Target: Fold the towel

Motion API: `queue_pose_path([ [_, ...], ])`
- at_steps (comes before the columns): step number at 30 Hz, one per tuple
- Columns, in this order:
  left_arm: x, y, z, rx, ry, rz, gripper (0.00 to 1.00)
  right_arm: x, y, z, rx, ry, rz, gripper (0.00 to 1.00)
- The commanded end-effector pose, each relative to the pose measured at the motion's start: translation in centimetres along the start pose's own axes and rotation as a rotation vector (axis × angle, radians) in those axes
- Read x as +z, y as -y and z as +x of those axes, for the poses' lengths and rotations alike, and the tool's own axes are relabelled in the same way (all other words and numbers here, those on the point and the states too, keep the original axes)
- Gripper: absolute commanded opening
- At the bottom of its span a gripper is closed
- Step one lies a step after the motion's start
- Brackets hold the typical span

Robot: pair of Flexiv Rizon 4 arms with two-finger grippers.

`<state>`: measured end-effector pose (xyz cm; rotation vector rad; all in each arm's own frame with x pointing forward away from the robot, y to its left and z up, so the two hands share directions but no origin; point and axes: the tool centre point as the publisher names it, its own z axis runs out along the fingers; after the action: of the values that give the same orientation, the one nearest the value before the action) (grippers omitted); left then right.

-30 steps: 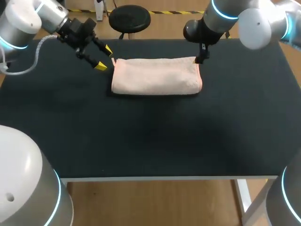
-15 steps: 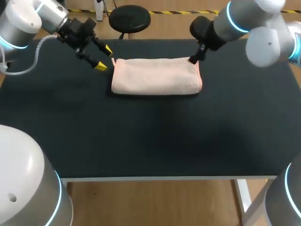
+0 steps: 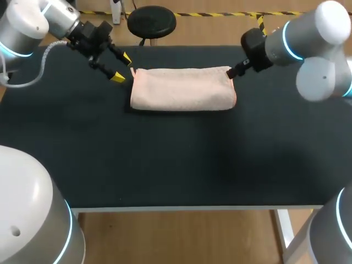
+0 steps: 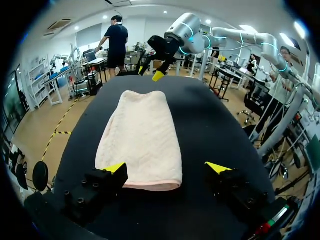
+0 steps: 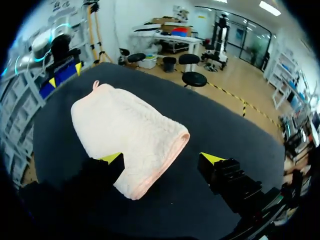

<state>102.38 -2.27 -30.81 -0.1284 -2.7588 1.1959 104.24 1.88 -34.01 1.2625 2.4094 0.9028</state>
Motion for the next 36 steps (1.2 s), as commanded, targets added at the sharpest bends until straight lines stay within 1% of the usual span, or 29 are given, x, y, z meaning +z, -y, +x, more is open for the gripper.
queue_pose_path([
  [1,0.0,0.0,0.0,0.001,0.001,0.001,1.0,2.7,1.1,-0.6,1.082,-0.089,-0.142,1.0],
  [5,0.0,0.0,0.0,0.001,0.001,0.001,1.0,3.9,1.4,-0.5,1.116,-0.144,-0.109,1.0],
  [9,0.0,0.0,0.0,0.001,0.001,0.001,1.0,4.3,1.2,0.1,1.117,-0.177,-0.093,1.0],
  [12,0.0,0.0,0.0,0.001,0.001,0.001,1.0,4.8,1.2,0.2,1.141,-0.218,-0.069,1.0],
  [16,0.0,0.0,0.0,0.001,0.001,0.001,1.0,5.5,1.3,0.4,1.142,-0.244,-0.031,1.0],
  [20,0.0,0.0,0.0,0.001,0.001,0.001,1.0,6.1,1.4,0.7,1.106,-0.274,0.005,1.0],
  [28,0.0,0.0,0.0,0.001,0.001,0.001,1.0,6.9,1.6,1.1,1.025,-0.285,0.061,1.0],
  [32,0.0,0.0,0.0,0.001,0.001,0.001,1.0,7.4,1.7,0.9,0.953,-0.282,0.093,1.0],
  [36,0.0,0.0,0.0,0.001,0.001,0.001,1.0,7.6,1.5,0.9,0.882,-0.283,0.101,1.0],
])
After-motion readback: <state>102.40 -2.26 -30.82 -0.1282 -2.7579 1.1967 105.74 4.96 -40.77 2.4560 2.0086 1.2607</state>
